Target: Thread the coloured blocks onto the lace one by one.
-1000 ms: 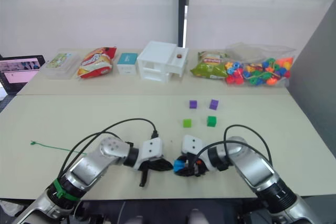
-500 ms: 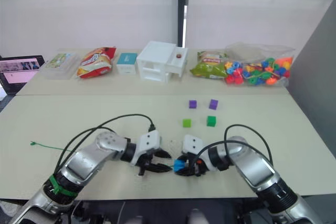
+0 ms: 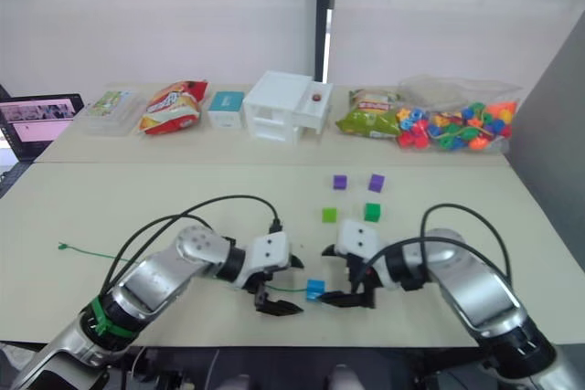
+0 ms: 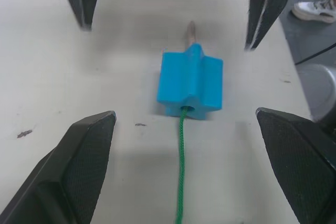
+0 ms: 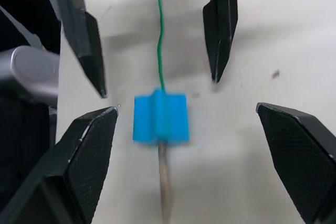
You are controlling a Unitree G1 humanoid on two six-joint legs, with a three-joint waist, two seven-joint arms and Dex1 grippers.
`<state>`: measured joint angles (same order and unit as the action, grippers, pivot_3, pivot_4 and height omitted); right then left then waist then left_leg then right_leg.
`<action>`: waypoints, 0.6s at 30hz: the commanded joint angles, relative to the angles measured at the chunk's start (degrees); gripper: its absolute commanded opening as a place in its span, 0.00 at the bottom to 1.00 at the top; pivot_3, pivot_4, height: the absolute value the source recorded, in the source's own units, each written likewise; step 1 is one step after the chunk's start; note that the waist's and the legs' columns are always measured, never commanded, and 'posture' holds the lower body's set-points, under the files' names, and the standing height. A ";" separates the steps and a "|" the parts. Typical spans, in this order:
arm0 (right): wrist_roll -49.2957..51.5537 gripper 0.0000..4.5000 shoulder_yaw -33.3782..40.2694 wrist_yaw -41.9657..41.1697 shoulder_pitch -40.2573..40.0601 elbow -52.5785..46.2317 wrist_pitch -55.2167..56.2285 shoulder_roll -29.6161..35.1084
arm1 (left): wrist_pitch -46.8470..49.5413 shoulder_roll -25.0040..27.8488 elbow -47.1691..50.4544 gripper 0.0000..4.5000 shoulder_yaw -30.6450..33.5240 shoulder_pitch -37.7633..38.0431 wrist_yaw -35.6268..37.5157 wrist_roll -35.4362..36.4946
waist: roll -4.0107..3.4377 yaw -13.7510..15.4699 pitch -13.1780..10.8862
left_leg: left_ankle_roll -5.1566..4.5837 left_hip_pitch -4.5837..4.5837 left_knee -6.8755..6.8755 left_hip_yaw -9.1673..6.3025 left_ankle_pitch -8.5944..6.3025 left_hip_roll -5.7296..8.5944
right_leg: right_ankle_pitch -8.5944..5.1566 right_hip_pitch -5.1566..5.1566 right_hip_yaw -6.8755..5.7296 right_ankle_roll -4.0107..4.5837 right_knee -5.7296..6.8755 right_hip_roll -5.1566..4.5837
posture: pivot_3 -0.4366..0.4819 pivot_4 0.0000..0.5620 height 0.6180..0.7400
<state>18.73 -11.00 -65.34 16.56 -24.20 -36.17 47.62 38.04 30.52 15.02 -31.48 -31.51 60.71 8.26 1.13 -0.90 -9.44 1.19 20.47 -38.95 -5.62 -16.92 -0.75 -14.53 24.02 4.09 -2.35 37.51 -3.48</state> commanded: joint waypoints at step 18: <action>-2.29 1.00 -0.13 1.65 -4.19 1.49 6.37 1.56 | -2.34 -4.28 -3.66 0.30 -1.22 -1.68 1.58 -0.96 | 0.00 -0.06 0.00 | 0.00 -0.02 -0.01 0.02 0.00 0.00 | 0.00 0.00 0.02 0.00 0.01 0.01 | 0.48 0.27 1.00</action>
<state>16.62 -11.04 -63.66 12.15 -22.34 -30.56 49.11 36.92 26.55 11.07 -32.78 -32.21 61.68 6.86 1.13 -0.96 -9.45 1.19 20.45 -38.96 -5.59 -16.92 -0.75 -14.53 24.02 4.11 -2.35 37.53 -3.47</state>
